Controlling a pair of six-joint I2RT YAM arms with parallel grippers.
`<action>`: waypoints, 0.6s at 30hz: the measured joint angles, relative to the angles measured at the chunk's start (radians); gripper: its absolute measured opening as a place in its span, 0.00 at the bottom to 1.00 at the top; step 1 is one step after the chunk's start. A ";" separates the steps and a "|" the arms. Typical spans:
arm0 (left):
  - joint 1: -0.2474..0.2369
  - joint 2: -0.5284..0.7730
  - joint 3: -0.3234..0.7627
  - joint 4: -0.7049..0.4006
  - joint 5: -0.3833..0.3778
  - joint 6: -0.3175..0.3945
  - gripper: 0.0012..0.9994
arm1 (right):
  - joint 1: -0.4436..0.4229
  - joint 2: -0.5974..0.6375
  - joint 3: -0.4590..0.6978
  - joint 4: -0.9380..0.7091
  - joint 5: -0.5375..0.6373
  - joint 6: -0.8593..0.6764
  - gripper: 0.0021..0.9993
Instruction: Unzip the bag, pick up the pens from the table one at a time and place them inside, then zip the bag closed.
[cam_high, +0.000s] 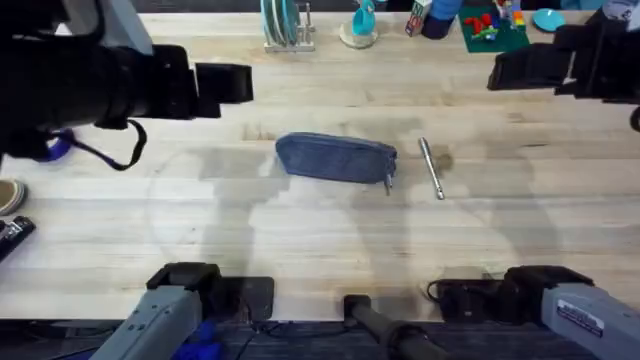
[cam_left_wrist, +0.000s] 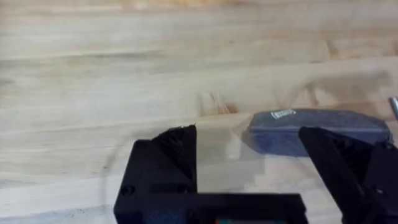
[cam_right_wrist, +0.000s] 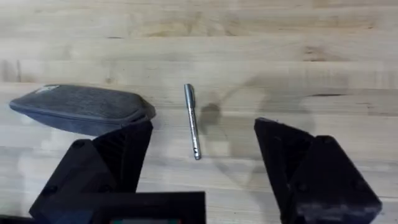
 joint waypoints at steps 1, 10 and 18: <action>0.000 0.010 0.000 -0.006 0.004 0.000 0.99 | 0.000 0.008 0.000 0.000 -0.003 0.000 1.00; 0.000 0.048 0.000 -0.007 0.012 0.003 0.99 | 0.000 0.027 0.001 0.005 -0.026 0.000 1.00; 0.000 0.048 0.000 -0.032 0.013 0.004 0.99 | 0.000 0.027 0.001 0.004 -0.026 0.000 1.00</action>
